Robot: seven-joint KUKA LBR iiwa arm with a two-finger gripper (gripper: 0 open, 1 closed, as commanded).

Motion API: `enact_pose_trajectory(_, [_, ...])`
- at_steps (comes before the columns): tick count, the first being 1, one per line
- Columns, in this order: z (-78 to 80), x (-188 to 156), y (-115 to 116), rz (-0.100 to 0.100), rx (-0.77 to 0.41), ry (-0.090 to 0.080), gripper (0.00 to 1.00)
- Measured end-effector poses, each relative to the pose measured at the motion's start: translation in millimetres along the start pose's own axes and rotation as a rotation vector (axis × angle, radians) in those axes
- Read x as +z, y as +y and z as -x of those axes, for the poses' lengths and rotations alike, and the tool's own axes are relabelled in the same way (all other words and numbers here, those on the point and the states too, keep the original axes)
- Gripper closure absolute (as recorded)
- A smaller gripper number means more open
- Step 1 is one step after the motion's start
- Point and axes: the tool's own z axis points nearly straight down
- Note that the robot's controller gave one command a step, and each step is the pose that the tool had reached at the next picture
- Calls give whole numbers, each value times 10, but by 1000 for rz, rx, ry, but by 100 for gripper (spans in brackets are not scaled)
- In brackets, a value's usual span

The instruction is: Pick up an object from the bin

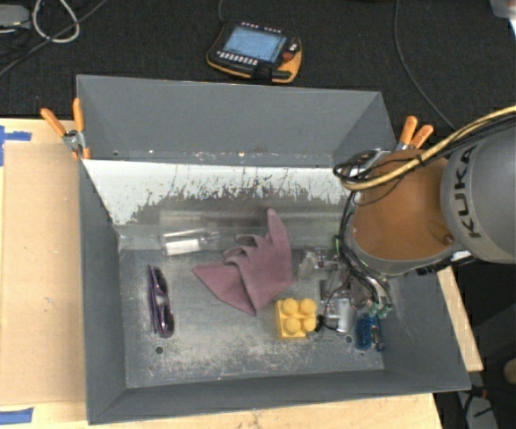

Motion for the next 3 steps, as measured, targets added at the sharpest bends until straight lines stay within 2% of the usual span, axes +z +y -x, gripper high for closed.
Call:
enact_pose_trajectory(1, [-33,631,-17,0,-97,32,0])
enact_pose_trajectory(2, [32,666,48,0,25,6,0])
enact_pose_trajectory(3, [-9,638,4,0,-70,23,100])
